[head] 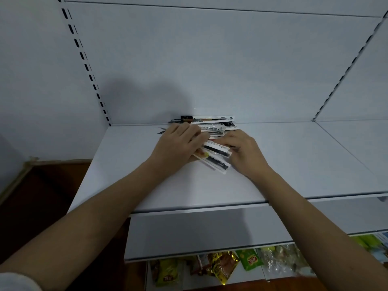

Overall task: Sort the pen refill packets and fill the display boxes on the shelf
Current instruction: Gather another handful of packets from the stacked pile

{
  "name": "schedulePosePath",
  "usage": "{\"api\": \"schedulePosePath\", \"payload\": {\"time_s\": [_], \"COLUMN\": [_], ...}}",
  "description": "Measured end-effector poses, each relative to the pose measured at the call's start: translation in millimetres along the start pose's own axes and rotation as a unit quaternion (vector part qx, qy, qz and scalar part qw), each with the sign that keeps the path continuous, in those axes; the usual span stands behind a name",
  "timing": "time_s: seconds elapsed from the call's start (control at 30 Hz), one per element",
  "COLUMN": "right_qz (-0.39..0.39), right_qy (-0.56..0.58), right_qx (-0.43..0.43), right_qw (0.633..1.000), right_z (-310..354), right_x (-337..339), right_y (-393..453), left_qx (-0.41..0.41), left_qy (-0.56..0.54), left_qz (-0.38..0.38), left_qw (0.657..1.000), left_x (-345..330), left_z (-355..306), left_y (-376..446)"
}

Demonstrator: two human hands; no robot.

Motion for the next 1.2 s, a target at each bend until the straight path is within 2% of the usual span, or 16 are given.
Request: {"api": "schedulePosePath", "payload": {"time_s": [0.07, 0.1, 0.2, 0.33, 0.37, 0.4, 0.43, 0.47, 0.53, 0.6, 0.7, 0.77, 0.83, 1.0, 1.1, 1.2], "right_qz": [0.033, 0.051, 0.09, 0.046, 0.029, 0.019, 0.021, 0.034, 0.076, 0.09, 0.078, 0.056, 0.02, -0.071, -0.008, 0.078], "right_qy": [0.08, 0.147, 0.316, 0.47, 0.431, 0.355, 0.255, 0.171, 0.065, 0.019, 0.022, 0.015, 0.021, 0.019, 0.059, 0.198], "right_qx": [-0.002, -0.038, -0.146, -0.222, -0.235, -0.222, -0.184, -0.138, -0.07, -0.032, -0.032, -0.002, 0.013, -0.013, -0.043, -0.079], "right_qw": [0.996, 0.987, 0.933, 0.853, 0.871, 0.908, 0.949, 0.975, 0.992, 0.995, 0.996, 0.998, 0.999, 0.997, 0.997, 0.974], "right_z": [6, 6, 4, -11, -20, -24, -23, -18, -15, -14, -16, -12, -11, -11, -15, -2], "right_x": [-7, -9, -18, -17, -13, -8, -5, -6, -20, -32, -31, -25, -16, 6, -5, -15], "right_y": [-3, -3, -5, 2, 5, 9, 14, 17, 18, 15, 16, 18, 17, 15, 17, 22], "left_qx": [-0.001, -0.007, 0.005, 0.085, 0.097, 0.106, 0.113, 0.119, 0.124, 0.116, 0.1, 0.086, 0.074, 0.061, 0.058, 0.055], "left_qy": [-0.01, -0.009, -0.007, 0.006, 0.011, 0.013, 0.013, 0.011, -0.003, -0.01, -0.011, -0.002, 0.002, -0.002, 0.014, 0.023], "left_qz": [0.021, 0.025, 0.012, 0.006, 0.013, 0.018, 0.022, 0.023, 0.025, 0.024, 0.026, 0.021, 0.019, 0.002, -0.011, -0.028], "left_qw": [1.0, 1.0, 1.0, 0.996, 0.995, 0.994, 0.993, 0.993, 0.992, 0.993, 0.995, 0.996, 0.997, 0.998, 0.998, 0.998], "left_x": [-5, -7, -8, -8, -10, -11, -12, -12, -11, -10, -12, -12, -12, -8, -4, -1], "left_z": [0, -1, 5, 26, 28, 30, 32, 33, 34, 32, 29, 26, 25, 22, 18, 14], "left_y": [0, 0, -4, -10, -10, -10, -11, -11, -12, -12, -11, -11, -11, -10, -9, -4]}}
Point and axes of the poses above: each hand's wrist, its own y-axis towards the middle knuckle, its own x-axis out of the back of the hand, z = x × y, the point moved 10 cm from there along y, towards the middle knuckle, and after that the axes turned 14 degrees about -y, right-handed, at the moved point
